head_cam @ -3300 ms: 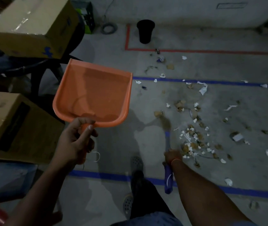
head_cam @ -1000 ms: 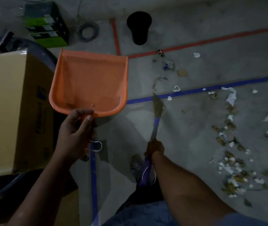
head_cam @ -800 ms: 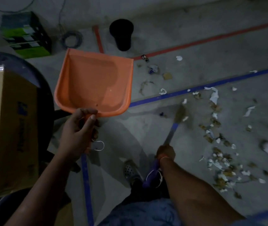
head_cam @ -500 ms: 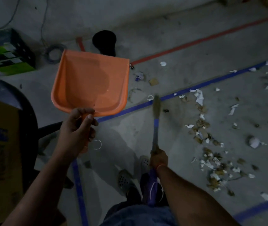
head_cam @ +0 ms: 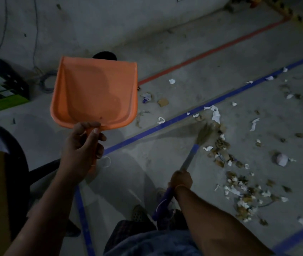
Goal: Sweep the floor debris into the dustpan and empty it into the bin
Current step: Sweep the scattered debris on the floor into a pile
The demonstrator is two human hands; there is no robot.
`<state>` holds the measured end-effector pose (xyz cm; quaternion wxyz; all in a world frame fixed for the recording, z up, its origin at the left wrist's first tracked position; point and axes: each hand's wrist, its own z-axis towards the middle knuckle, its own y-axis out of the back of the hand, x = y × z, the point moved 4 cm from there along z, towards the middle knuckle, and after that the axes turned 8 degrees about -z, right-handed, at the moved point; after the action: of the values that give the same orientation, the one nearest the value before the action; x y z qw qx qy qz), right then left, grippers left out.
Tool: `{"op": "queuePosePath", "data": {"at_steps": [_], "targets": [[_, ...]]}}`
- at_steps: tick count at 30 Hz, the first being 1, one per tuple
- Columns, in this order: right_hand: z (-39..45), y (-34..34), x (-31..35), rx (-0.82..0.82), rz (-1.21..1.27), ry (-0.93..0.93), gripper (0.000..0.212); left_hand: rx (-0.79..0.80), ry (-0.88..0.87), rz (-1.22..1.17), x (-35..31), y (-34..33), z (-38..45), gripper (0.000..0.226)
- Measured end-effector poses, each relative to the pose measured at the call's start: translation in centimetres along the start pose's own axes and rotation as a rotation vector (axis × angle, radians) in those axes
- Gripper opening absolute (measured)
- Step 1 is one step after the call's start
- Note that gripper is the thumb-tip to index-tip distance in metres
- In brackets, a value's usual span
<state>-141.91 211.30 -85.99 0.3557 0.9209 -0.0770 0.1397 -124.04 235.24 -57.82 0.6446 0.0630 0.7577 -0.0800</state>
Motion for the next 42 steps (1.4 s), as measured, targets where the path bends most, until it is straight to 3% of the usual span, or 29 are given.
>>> {"op": "queuePosePath", "data": {"at_steps": [5, 10, 13, 19, 25, 28, 34, 38, 42], "targets": [[-0.3, 0.2, 3.2, 0.027, -0.149, 0.195, 0.037, 0.003, 0.004, -0.022, -0.6, 0.6, 1.3, 0.010], [-2.3, -3.7, 9.5, 0.226, -0.297, 0.473, 0.044, -0.005, 0.013, 0.013, -1.0, 3.0, 3.9, 0.013], [-4.3, -5.7, 13.9, 0.294, -0.383, 0.539, 0.039, -0.008, 0.032, 0.039, -1.3, 4.4, 5.7, 0.011], [-1.7, -11.6, 17.8, 0.359, -0.327, 0.351, 0.048, 0.072, 0.017, 0.085, -3.1, 8.6, 11.6, 0.011], [-1.9, -7.6, 19.5, 0.126, -0.159, 0.006, 0.040, 0.114, 0.051, 0.075, -4.2, 10.8, 16.3, 0.012], [-1.6, -6.4, 19.9, -0.001, -0.052, -0.045, 0.034, 0.181, 0.009, 0.073, -4.7, 11.5, 18.4, 0.016], [-1.2, -6.7, 21.3, -0.122, 0.103, 0.003, 0.030, 0.198, 0.020, 0.051, -5.2, 12.6, 21.1, 0.015], [2.9, -11.5, 22.4, -0.024, 0.098, 0.083, 0.035, 0.180, 0.022, 0.062, -5.0, 13.5, 22.7, 0.013], [-0.7, -12.5, 28.8, 0.083, -0.049, 0.274, 0.031, 0.129, 0.060, 0.053, -4.8, 14.2, 24.2, 0.012]]}}
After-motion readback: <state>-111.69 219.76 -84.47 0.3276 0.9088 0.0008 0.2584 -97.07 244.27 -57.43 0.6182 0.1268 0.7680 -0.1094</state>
